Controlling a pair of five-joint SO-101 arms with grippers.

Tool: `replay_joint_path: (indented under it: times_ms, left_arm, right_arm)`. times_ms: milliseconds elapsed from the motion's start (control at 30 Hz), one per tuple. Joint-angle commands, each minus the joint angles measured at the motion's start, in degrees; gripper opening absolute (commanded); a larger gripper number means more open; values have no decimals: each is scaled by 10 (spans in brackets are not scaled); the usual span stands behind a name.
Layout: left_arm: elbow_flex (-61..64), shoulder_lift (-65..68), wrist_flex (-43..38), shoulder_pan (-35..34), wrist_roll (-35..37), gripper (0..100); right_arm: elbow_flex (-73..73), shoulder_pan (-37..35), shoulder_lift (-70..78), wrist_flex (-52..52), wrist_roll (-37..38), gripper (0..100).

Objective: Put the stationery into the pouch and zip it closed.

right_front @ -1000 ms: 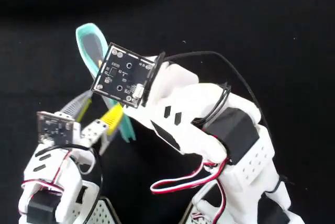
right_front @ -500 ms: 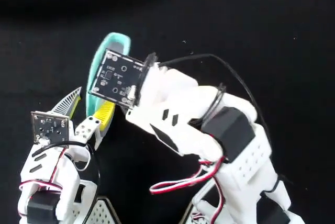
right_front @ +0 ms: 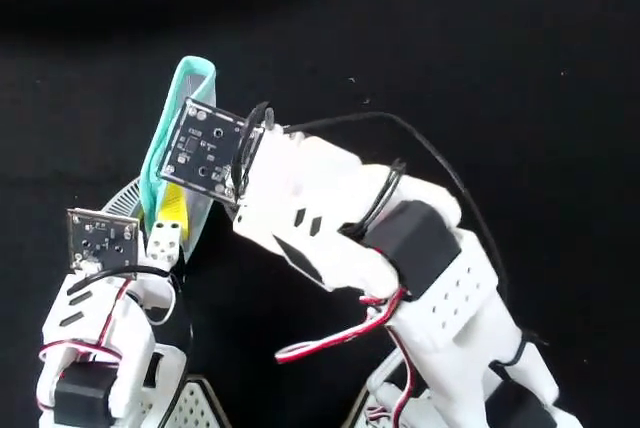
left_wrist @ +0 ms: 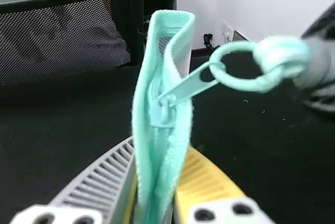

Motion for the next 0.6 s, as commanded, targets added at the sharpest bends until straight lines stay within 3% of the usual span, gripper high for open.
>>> replay_joint_path:
  times_ms: [0,133,300,567]
  left_arm:
    - [-3,-4,-15,-7,-4,32]
    - [-3,-4,-15,-6,-4,34]
    - [-2,-4,-15,-6,-4,36]
    - [-1,-4,-15,-6,-4,36]
  right_arm:
    - [66,-1,-38,-54,-1,12]
    - [137,-4,-93,-99,-57,40]
    - [151,-4,-159,-98,-127,226]
    - [151,-79,-174,-95,-148,227]
